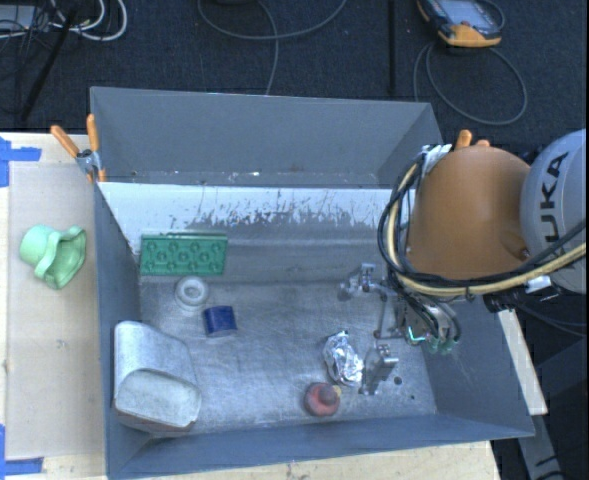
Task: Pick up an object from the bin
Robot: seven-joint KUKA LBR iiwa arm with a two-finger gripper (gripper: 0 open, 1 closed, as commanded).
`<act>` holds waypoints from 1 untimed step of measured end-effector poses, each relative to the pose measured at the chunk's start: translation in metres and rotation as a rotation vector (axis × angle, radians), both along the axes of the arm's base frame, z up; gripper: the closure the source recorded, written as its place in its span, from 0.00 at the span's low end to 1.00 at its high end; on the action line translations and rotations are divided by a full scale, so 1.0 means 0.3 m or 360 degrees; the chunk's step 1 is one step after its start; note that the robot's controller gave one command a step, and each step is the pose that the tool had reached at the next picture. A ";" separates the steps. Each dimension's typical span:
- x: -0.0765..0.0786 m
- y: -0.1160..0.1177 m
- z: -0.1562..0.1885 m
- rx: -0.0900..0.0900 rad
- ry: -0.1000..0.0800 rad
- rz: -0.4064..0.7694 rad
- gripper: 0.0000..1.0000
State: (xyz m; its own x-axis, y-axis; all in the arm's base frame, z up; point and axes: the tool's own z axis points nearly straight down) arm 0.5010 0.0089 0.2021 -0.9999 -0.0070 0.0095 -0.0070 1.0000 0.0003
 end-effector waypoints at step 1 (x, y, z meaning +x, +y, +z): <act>0.221 0.023 0.095 0.0002 -0.0022 0.0403 0.00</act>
Offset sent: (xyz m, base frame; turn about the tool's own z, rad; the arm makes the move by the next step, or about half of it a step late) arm 0.0648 0.0062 0.0282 -0.2532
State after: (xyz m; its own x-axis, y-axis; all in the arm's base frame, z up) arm 0.5672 0.0160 0.2307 -0.9664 -0.2572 -0.0041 -0.2572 0.9664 -0.0004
